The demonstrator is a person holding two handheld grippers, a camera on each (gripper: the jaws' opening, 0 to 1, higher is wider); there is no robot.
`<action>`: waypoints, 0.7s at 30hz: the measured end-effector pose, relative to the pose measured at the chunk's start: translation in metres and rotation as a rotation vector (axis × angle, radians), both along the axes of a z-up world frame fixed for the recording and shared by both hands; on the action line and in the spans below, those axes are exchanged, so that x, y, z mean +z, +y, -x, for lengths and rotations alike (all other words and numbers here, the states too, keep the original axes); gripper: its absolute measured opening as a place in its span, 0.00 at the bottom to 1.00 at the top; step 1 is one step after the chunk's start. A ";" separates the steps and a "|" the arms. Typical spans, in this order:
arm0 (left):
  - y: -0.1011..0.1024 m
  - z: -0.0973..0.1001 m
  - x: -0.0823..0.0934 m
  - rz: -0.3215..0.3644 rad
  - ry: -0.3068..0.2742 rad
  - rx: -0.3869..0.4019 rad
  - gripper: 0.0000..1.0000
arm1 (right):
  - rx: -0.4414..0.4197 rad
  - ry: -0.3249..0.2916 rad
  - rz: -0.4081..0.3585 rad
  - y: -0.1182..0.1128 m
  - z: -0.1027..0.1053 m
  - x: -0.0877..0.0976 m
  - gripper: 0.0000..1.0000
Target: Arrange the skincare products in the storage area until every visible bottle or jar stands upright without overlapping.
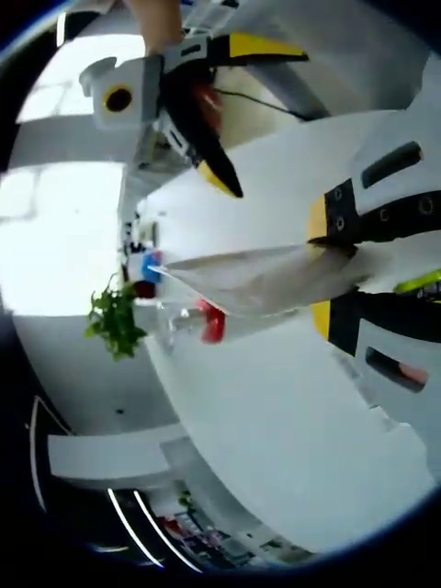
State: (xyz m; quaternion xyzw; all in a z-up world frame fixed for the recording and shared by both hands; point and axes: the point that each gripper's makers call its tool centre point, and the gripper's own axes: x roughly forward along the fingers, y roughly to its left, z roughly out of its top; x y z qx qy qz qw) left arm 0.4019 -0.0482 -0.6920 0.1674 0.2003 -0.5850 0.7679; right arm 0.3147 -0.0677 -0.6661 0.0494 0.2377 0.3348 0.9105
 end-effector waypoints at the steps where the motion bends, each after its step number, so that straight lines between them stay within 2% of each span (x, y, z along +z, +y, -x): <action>1: -0.001 -0.002 0.000 0.002 -0.001 -0.002 0.15 | -0.009 0.003 0.004 -0.004 -0.001 -0.001 0.79; 12: -0.017 -0.035 -0.001 -0.003 -0.005 -0.041 0.15 | -0.101 0.007 0.010 -0.036 -0.007 -0.003 0.84; 21: -0.027 -0.050 -0.001 0.006 0.007 -0.065 0.15 | -0.115 0.028 0.012 -0.036 -0.002 -0.012 0.84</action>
